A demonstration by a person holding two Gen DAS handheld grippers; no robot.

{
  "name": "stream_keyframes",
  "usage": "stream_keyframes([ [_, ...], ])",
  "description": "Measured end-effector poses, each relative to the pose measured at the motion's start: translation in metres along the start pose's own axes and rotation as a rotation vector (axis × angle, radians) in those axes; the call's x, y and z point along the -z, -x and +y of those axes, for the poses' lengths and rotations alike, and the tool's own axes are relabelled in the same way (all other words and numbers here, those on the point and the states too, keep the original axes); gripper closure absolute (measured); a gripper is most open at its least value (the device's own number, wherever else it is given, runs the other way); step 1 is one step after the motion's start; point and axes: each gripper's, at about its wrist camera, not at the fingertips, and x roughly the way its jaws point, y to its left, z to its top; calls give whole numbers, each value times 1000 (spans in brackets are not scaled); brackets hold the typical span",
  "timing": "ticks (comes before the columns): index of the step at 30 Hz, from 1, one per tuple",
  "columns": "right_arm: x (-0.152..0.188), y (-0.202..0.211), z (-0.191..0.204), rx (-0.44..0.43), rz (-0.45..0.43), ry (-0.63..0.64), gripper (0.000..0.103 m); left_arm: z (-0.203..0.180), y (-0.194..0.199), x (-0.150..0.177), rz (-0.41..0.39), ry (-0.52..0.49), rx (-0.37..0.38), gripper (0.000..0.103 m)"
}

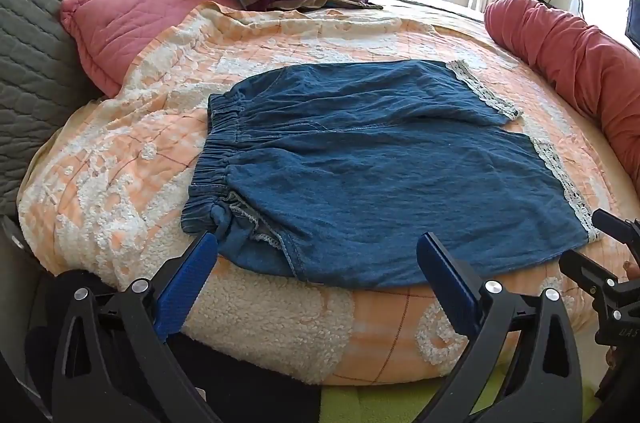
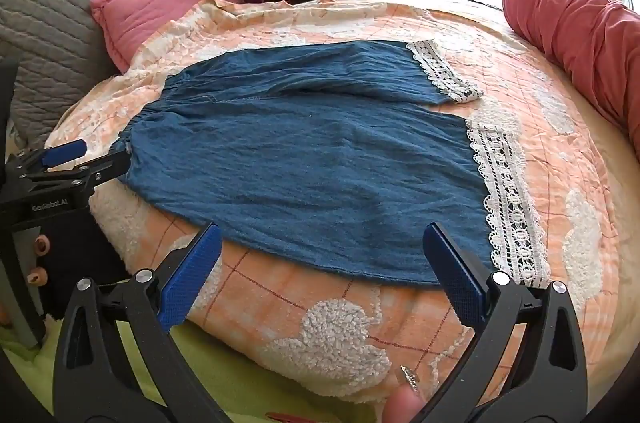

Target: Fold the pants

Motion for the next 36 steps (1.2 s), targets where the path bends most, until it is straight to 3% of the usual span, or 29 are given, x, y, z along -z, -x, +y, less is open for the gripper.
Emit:
stream_keyframes([
  [36,1,-1,2,1,5,-3,8,10,7,-2,-2,-2,-9,4],
])
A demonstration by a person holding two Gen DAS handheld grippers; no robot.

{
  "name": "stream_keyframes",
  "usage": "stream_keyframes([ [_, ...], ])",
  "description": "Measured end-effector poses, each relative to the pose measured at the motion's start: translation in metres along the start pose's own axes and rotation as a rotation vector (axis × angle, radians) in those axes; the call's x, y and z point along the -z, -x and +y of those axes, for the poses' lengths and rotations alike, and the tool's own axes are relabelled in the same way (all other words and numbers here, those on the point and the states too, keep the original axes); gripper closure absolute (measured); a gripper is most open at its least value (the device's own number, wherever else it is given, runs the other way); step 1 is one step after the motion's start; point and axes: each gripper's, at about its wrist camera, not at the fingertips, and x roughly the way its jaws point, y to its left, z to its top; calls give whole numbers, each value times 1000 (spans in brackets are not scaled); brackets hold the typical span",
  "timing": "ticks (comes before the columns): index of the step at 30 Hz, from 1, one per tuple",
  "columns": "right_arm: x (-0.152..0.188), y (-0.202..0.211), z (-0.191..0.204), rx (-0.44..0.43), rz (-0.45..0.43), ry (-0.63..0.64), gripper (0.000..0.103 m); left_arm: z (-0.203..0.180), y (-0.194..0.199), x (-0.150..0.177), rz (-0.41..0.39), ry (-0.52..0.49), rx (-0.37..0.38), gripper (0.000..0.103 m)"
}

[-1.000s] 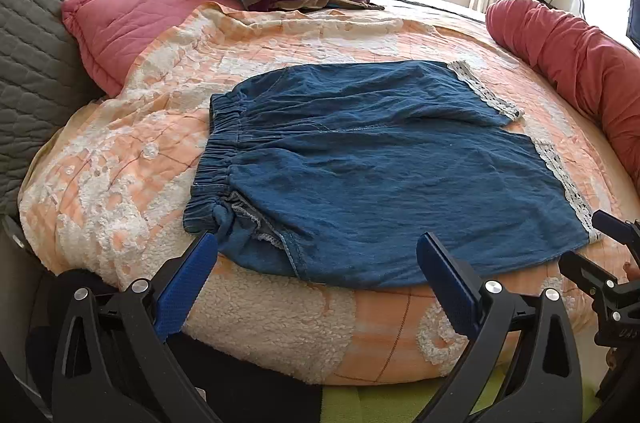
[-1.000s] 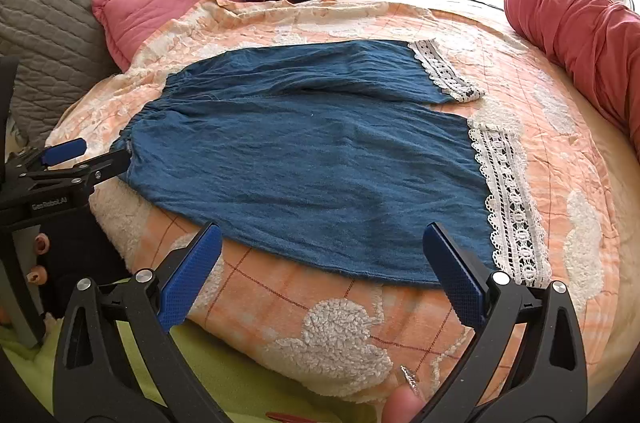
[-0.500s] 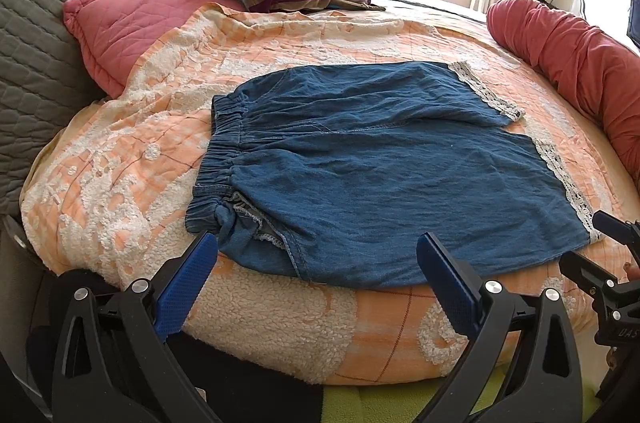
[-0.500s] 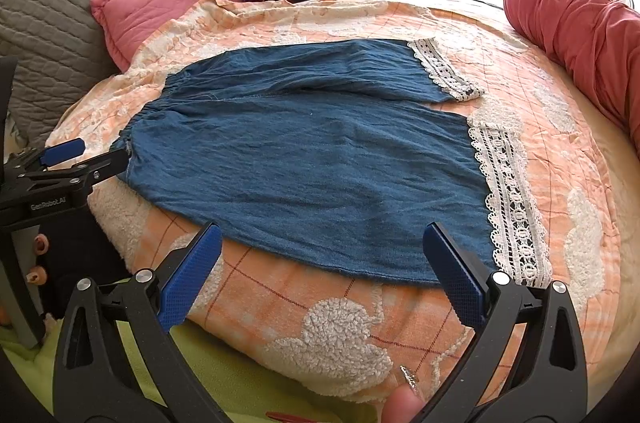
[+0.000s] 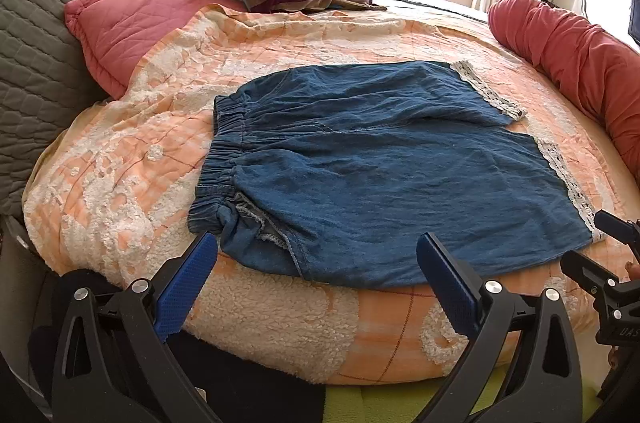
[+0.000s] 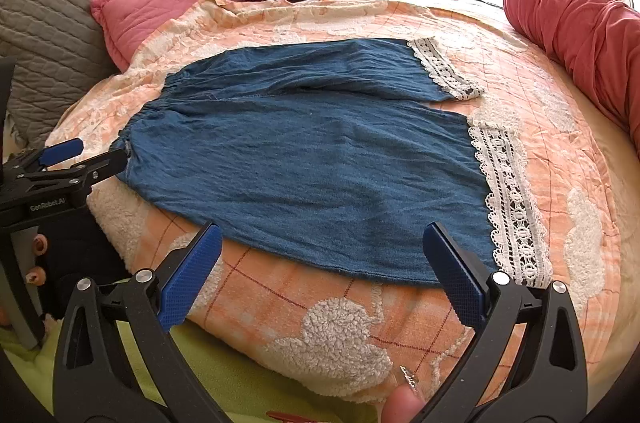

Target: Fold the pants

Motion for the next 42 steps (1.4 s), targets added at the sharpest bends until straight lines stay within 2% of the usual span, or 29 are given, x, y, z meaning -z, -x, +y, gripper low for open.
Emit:
stream_keyframes([
  [22,-9,-6,-1,-5,-7,-4,8,7,-3,-1,2,6,-18,4],
  [31,-33,-16,3,1,-25,15,8,16,-17,-10,20,15,-43,4],
  [35,-47,-22,5,-9,-48,35,8,26,-23,-20,25,40,-25,4],
  [42,-77,-38,15,-9,-79,96,8,44,-42,-40,44,55,-63,4],
])
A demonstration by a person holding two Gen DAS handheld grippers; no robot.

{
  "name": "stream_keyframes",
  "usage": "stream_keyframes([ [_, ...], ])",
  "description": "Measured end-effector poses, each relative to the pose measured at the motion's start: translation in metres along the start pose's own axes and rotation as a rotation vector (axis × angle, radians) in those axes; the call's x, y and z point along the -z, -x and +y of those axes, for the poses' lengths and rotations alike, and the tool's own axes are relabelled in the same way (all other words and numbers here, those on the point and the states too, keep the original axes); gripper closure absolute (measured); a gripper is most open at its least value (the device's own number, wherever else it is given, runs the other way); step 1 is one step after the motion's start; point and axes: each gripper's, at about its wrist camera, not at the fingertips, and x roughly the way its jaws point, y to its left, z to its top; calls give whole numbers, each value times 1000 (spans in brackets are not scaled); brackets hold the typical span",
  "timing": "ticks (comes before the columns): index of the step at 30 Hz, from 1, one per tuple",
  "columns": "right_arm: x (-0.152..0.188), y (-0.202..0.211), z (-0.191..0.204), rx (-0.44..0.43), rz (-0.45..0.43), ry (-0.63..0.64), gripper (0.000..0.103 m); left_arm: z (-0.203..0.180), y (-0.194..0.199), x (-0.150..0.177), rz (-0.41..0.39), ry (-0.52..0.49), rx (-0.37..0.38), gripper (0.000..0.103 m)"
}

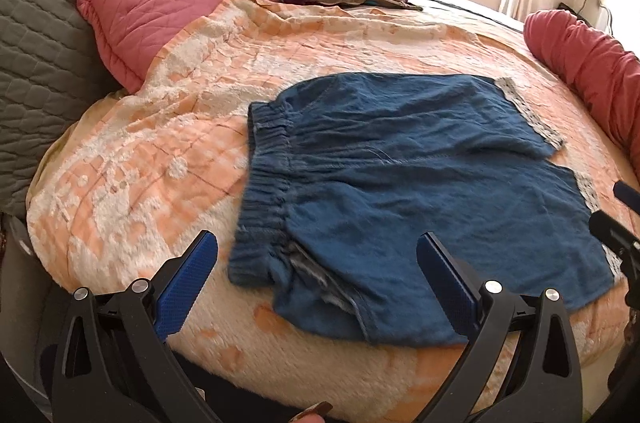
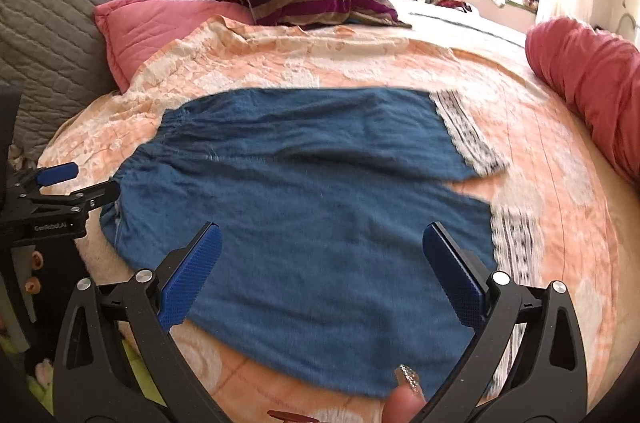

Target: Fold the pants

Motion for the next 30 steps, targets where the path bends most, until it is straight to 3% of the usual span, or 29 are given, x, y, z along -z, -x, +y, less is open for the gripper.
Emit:
stream_keyframes([
  [6,-29,-30,4,-62,24,30,8,17,-27,-20,46,45,12,4],
  [19,-94,-109,21,-106,80,194,8,69,-100,-76,113,128,-57,4],
  [23,-112,-144,30,-120,104,273,8,74,-124,-93,145,110,10,4],
  [25,-120,-166,32,-118,120,306,8,74,-135,-99,156,97,0,4],
  [30,-136,-210,31,-147,171,313,8,81,-158,-107,156,150,82,4],
])
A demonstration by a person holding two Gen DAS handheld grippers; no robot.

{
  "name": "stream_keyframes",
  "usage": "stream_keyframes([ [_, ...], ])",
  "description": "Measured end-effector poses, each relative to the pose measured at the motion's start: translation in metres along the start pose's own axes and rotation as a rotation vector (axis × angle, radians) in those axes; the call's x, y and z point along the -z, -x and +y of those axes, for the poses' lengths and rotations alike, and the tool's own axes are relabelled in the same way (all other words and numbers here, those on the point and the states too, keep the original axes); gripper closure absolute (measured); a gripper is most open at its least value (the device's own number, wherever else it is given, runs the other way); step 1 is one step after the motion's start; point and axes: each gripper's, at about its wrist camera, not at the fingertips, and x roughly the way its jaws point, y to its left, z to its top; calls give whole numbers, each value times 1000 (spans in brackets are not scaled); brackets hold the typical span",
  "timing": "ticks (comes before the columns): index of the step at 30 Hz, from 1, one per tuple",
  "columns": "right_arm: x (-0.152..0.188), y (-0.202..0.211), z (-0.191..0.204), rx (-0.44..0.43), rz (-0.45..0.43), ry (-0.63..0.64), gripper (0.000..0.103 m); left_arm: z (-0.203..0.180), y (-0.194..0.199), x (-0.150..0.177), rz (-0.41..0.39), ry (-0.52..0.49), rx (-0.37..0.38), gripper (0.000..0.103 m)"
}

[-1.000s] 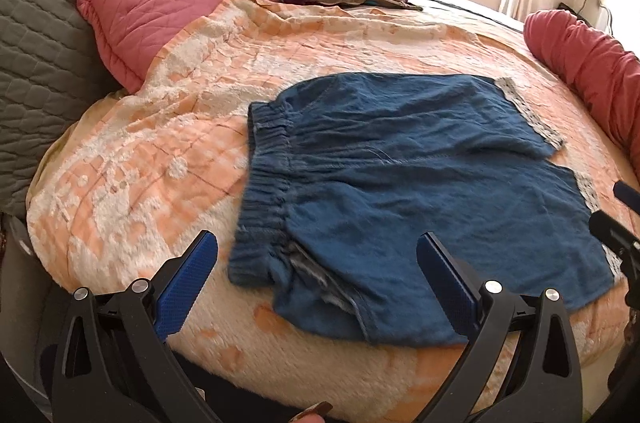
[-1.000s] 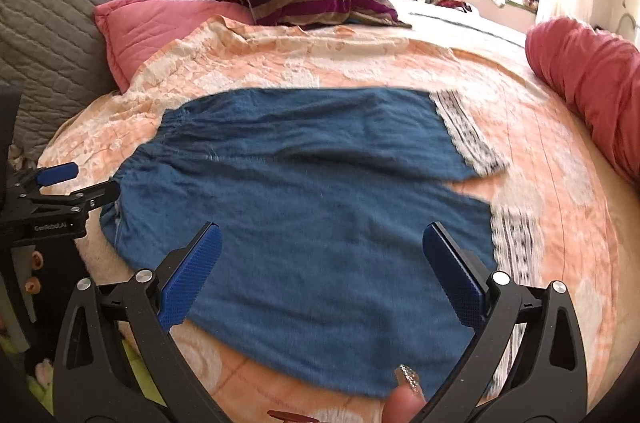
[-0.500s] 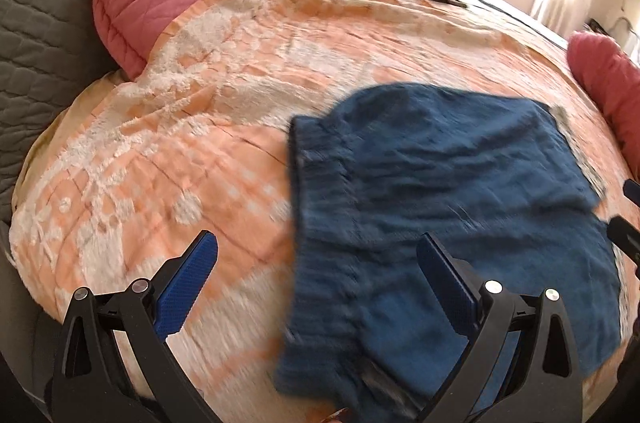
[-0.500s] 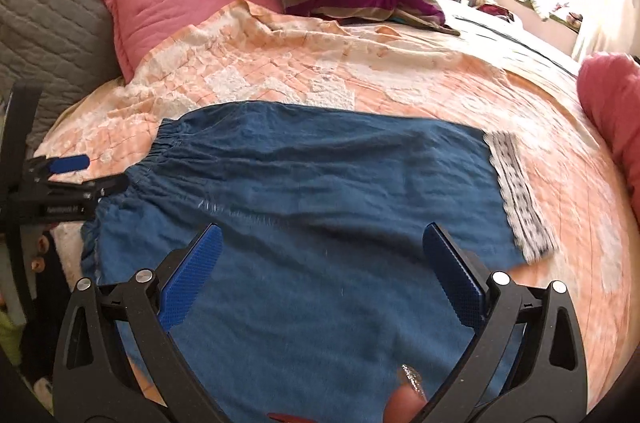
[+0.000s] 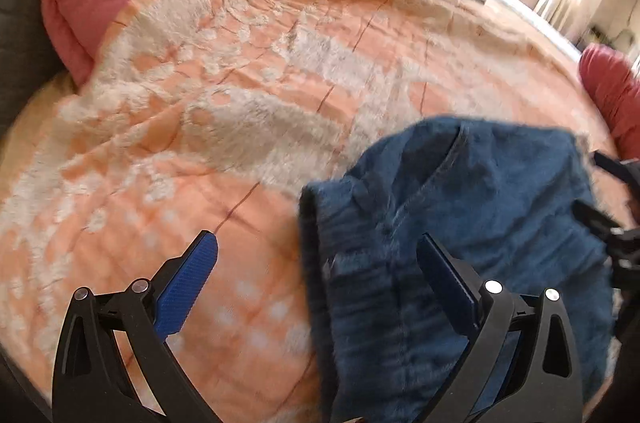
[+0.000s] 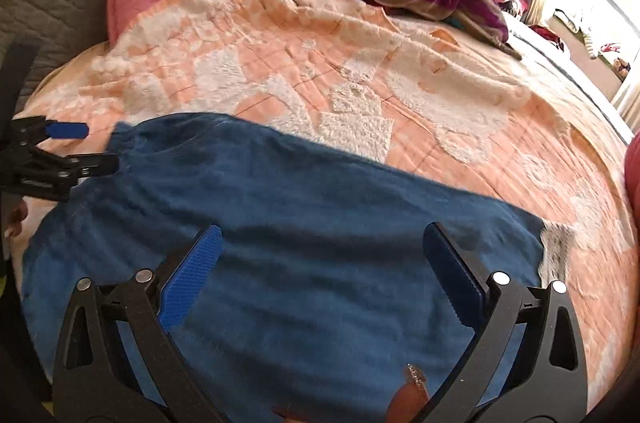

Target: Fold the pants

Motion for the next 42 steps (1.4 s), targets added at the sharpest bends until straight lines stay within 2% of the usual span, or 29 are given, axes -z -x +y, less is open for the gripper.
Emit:
stream_keyframes([
  [1,-3,-5,-2,11,4,7,8,2,-2,-2,-15,3,23,4],
  [2,-6,-11,-3,23,7,17,8,2,-5,-3,-20,-4,16,4],
  [5,-17,-30,-6,40,28,70,8,-2,-20,-8,10,-38,-51,5],
  [7,-22,-39,-7,35,46,95,8,-6,-26,-10,14,-75,-69,5],
  [9,-28,-48,-8,39,60,118,8,-11,-30,-13,11,-107,-80,18],
  [10,-30,-51,-8,42,64,127,8,-15,-31,-14,7,-129,-72,34],
  [12,-36,-59,-7,36,75,147,8,-20,-32,-15,0,-160,-78,46],
  [13,-38,-62,-6,20,84,164,8,-23,-30,-15,-11,-181,-53,63],
  [18,-40,-80,8,17,128,291,8,-22,-10,-9,-100,-181,-23,68],
  [23,-39,-85,14,-5,106,313,10,-22,13,0,-180,-175,22,69],
  [24,-38,-84,15,-23,92,316,17,-24,16,1,-190,-178,27,69],
  [25,-36,-83,17,-46,85,316,32,-26,20,3,-200,-185,30,70],
  [26,-35,-82,20,-73,78,318,41,-28,24,5,-206,-192,33,70],
  [28,-29,-74,29,-104,62,341,73,-31,28,9,-217,-210,26,70],
  [30,-23,-64,36,-114,51,346,91,-33,31,14,-226,-219,13,70],
  [34,-12,-34,32,-121,5,266,96,-30,40,23,-241,-219,6,70],
  [42,27,52,21,-191,-125,103,97,-35,70,43,-274,-240,67,70],
])
